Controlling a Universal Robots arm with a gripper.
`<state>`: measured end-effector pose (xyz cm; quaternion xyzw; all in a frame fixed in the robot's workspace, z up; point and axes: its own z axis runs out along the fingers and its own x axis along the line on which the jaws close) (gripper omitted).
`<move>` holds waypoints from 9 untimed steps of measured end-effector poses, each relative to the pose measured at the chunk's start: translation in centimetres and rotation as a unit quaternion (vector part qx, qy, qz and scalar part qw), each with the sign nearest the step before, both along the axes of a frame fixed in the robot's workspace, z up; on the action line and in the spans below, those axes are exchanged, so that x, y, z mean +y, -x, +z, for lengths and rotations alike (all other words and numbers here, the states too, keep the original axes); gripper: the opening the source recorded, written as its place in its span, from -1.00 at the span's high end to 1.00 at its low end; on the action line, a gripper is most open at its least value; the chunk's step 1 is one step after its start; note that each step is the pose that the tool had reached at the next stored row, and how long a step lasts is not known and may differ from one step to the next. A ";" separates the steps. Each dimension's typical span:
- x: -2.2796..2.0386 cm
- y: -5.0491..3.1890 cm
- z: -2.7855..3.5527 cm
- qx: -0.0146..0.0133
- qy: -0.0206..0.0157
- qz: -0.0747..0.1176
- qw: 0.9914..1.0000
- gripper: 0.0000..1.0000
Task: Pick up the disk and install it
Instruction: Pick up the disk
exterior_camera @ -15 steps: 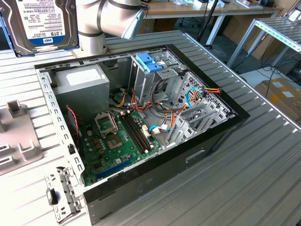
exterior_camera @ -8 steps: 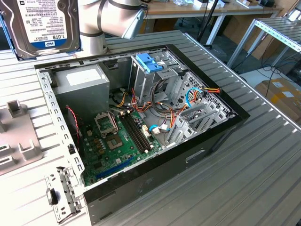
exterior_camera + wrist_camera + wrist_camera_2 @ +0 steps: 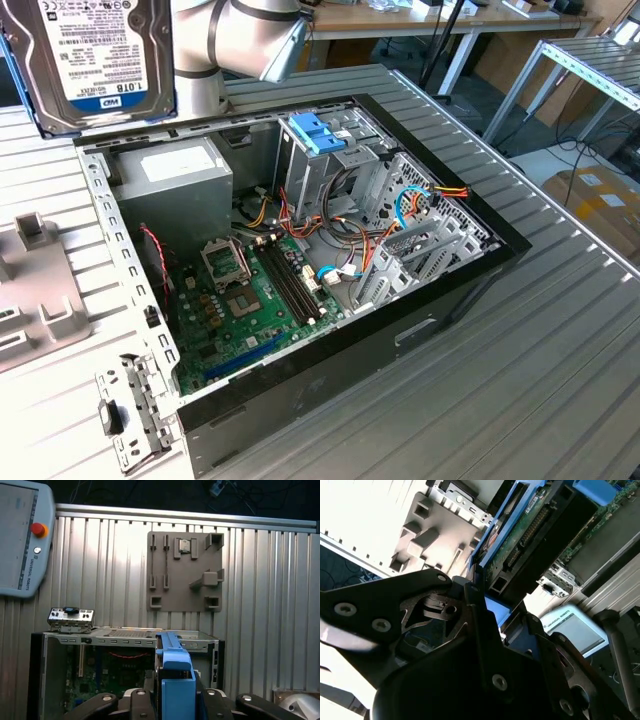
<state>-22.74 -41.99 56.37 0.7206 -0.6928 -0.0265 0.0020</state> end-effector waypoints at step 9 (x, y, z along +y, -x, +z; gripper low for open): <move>-0.99 -0.03 -0.10 0.000 0.000 0.000 1.000 0.26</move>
